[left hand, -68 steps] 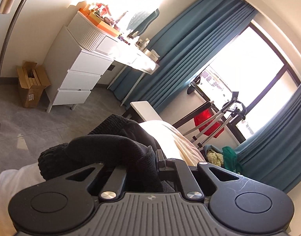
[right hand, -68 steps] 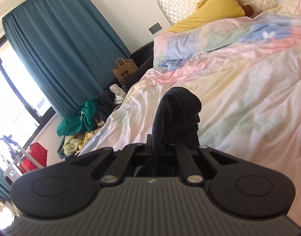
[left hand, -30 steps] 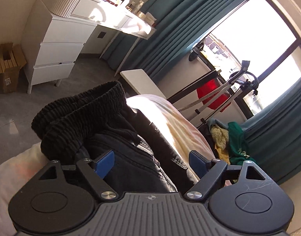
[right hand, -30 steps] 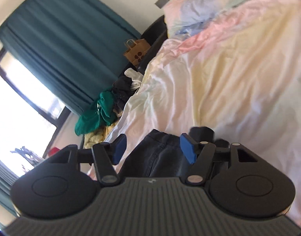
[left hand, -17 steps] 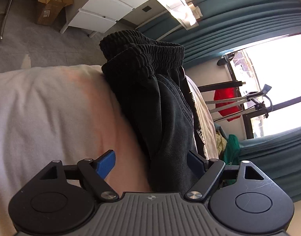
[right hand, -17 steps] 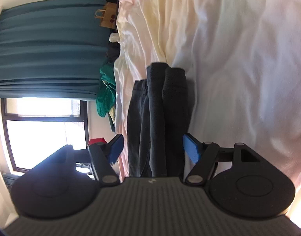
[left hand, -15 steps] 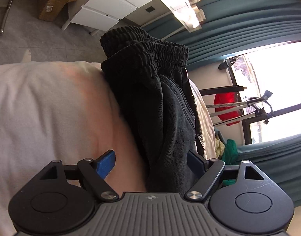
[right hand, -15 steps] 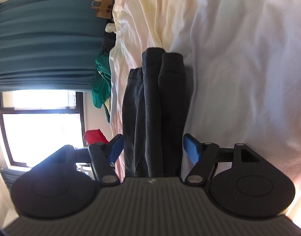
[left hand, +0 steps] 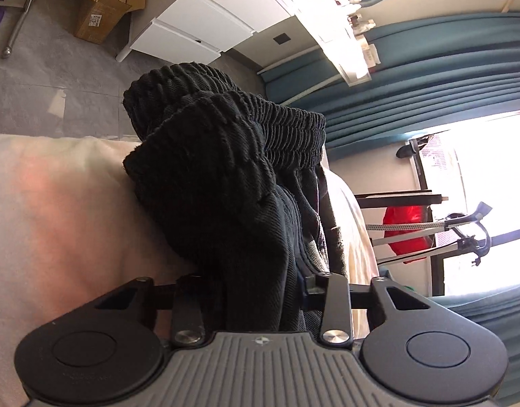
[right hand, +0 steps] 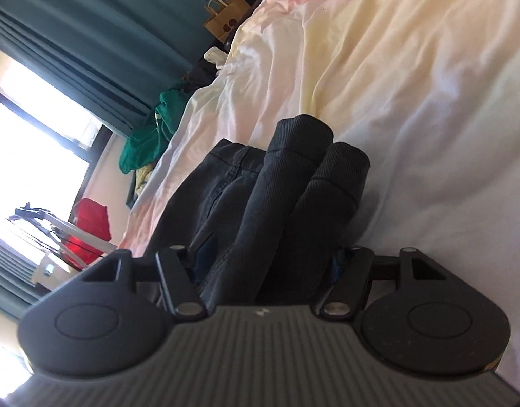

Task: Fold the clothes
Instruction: 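Lower the folded trousers onto the bed with both grippers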

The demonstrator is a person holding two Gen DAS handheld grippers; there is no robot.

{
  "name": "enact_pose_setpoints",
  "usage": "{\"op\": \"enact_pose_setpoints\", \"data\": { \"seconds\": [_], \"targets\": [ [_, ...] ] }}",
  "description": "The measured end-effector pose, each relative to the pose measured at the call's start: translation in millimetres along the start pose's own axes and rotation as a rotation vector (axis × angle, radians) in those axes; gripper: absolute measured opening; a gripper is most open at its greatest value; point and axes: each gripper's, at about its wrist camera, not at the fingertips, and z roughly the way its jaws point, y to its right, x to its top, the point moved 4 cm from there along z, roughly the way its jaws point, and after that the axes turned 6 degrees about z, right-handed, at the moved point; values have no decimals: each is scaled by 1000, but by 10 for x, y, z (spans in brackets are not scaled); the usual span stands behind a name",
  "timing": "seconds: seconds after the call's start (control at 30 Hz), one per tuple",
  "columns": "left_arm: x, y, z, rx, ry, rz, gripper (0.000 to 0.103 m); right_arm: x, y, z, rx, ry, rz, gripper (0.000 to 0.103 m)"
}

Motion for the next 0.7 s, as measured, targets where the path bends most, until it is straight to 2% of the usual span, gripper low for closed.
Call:
{"op": "enact_pose_setpoints", "data": {
  "seconds": [0.03,0.07,0.17,0.23,0.4,0.57,0.7],
  "targets": [
    [32,62,-32,6,0,16,22,7,15,-22,-10,20,-11,19],
    [56,127,-71,11,4,36,17,32,44,-51,7,30,14,13],
    [78,386,-284,-32,45,107,14,102,102,-189,63,51,110,10],
    [90,514,-468,-68,64,108,14,116,136,-348,91,69,131,10],
    [91,617,-1028,-69,63,142,14,156,286,-704,109,77,237,10],
    [-40,334,-1617,-43,40,161,14,198,453,-1028,107,68,354,10],
    [-153,-75,-2075,-50,-10,156,14,229,624,-1282,56,47,328,10]
  ]
}}
